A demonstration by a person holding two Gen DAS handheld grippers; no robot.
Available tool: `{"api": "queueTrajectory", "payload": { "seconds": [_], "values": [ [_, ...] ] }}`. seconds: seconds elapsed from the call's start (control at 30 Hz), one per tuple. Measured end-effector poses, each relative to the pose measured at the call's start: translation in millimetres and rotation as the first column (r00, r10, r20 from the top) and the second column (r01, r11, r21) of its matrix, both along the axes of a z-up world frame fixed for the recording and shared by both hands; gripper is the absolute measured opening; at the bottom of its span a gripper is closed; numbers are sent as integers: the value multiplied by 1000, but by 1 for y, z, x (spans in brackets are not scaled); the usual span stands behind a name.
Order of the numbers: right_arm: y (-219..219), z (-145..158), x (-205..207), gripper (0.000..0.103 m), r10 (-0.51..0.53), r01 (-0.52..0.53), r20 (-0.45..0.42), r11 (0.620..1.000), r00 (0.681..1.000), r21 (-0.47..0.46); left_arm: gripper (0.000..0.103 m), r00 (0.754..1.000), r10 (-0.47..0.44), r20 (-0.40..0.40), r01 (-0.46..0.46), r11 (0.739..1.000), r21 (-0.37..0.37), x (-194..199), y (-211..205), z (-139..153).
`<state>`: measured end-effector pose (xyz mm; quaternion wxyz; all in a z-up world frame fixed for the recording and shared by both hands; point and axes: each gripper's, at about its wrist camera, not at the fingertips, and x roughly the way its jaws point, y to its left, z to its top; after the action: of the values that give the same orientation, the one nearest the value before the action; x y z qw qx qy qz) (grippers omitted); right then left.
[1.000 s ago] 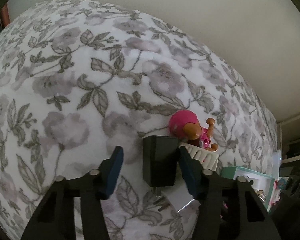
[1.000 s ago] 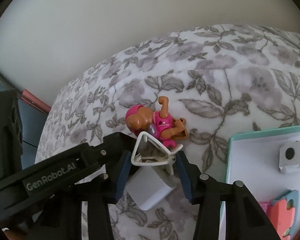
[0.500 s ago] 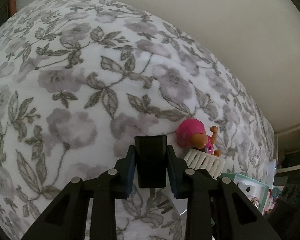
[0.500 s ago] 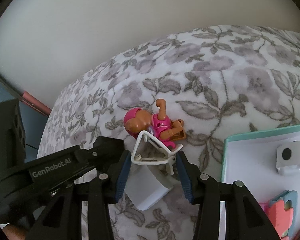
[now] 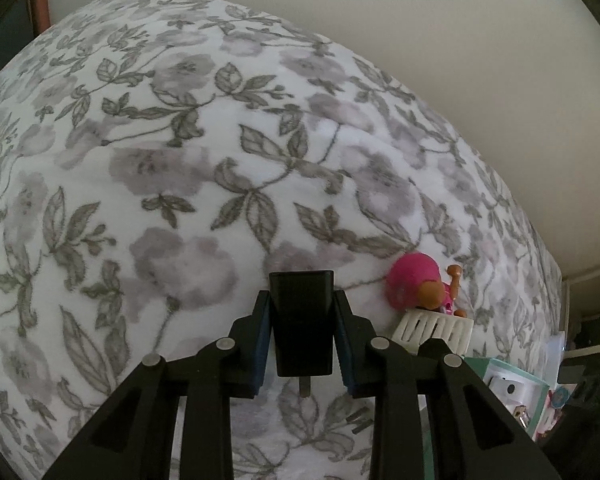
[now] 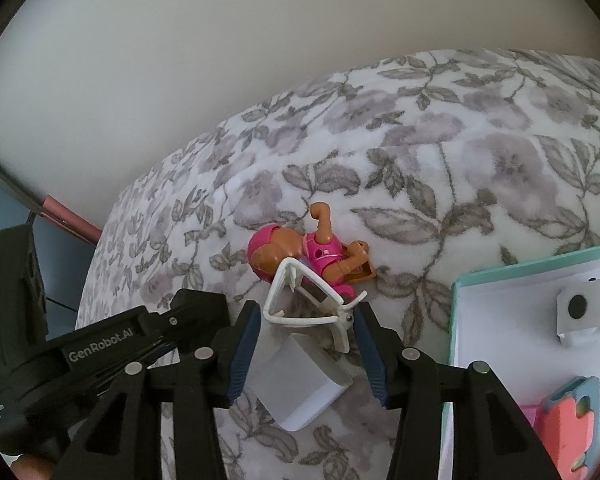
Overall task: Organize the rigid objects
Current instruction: 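Carry the charger with the left tool while the right tool carries the stand over the tray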
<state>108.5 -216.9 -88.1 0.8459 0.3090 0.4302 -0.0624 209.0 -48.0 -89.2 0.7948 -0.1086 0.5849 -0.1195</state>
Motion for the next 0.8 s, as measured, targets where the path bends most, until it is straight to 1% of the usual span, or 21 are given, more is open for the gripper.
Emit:
{"api": "queueTrajectory", "payload": {
  "seconds": [0.17, 0.37, 0.4, 0.43, 0.53, 0.7, 0.8],
  "values": [
    [1, 0, 2, 56, -8, 8, 14, 1000, 1000, -3, 31, 1000, -5, 4, 5, 1000, 8, 0, -1, 0],
    [-4, -1, 1, 56, -58, 58, 19, 998, 998, 4, 31, 1000, -6, 5, 6, 1000, 10, 1, -1, -1],
    [-4, -1, 0, 55, -65, 65, 17, 998, 998, 4, 31, 1000, -6, 6, 6, 1000, 13, 1, -1, -1],
    [-4, -2, 0, 52, -71, 71, 10, 997, 997, 0, 31, 1000, -7, 8, 7, 1000, 16, 0, -2, -1],
    [-4, -1, 0, 49, -68, 68, 14, 998, 998, 0, 31, 1000, -9, 10, 9, 1000, 19, 0, -2, -1],
    [-2, 15, -3, 48, -56, 58, 41, 998, 998, -39, 30, 1000, -15, 22, 14, 1000, 15, -1, -3, 3],
    [-3, 29, -8, 48, -57, 61, 66, 997, 996, -54, 30, 999, -14, 52, 14, 1000, 4, -3, -2, 15]
  ]
}}
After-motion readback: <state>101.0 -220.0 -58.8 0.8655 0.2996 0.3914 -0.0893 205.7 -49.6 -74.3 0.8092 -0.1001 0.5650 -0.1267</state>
